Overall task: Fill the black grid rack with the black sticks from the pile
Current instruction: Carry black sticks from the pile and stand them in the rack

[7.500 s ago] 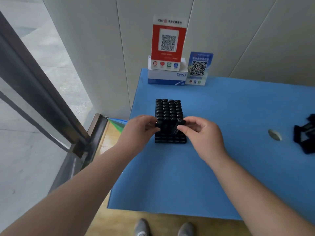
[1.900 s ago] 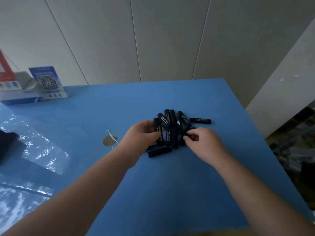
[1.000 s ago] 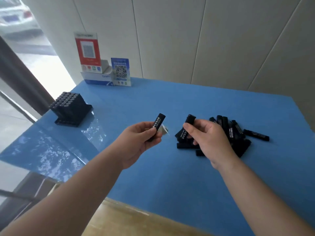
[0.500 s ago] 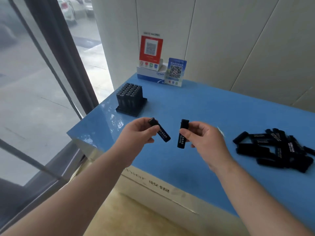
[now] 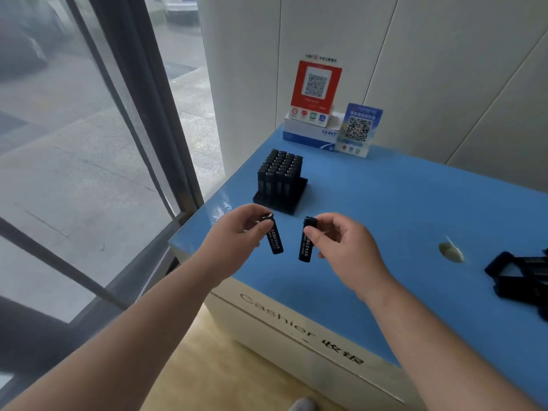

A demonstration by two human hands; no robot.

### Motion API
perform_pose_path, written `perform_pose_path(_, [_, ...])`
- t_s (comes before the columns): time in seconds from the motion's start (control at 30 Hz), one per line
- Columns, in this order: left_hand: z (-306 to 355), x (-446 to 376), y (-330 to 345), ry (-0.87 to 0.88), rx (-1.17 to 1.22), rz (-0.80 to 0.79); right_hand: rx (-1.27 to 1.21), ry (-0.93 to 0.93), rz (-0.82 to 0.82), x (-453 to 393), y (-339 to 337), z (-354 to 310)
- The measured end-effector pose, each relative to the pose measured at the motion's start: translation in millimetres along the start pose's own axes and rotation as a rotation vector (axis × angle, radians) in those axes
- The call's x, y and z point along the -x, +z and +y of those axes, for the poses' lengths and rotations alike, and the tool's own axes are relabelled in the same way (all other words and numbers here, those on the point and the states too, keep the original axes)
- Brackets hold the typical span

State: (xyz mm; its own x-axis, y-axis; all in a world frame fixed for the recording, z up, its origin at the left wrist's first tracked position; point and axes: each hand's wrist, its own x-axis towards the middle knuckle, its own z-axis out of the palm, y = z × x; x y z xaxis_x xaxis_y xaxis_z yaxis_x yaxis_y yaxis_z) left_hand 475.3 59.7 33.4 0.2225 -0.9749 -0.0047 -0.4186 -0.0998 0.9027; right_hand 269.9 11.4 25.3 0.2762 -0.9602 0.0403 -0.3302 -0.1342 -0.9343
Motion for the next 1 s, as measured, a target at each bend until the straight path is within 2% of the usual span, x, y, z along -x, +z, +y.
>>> perform_pose_path(0.1, [-4,-23,-15,0.015,-0.092,0.008,0.005,-0.016,-0.001,-29,11,-1])
perform_pose_path(0.27, [-9,-58,-35,0.073,-0.107,0.038,0.022,-0.043,-0.019,-69,28,-1])
perform_pose_path(0.5, [-8,-119,-43,0.164,-0.12,-0.035,0.097,-0.011,0.092,-109,37,-1])
perform_pose_path(0.73, [-10,-184,-38,0.5,-0.227,-0.21,0.132,0.035,0.277,-128,48,0])
perform_pose_path(0.87, [-19,-205,-30,0.616,-0.307,-0.305,0.122,0.062,0.36,-130,55,1])
perform_pose_path(1.0, [-34,-217,-25,0.786,-0.449,-0.309,0.135,0.088,0.386,-129,63,4])
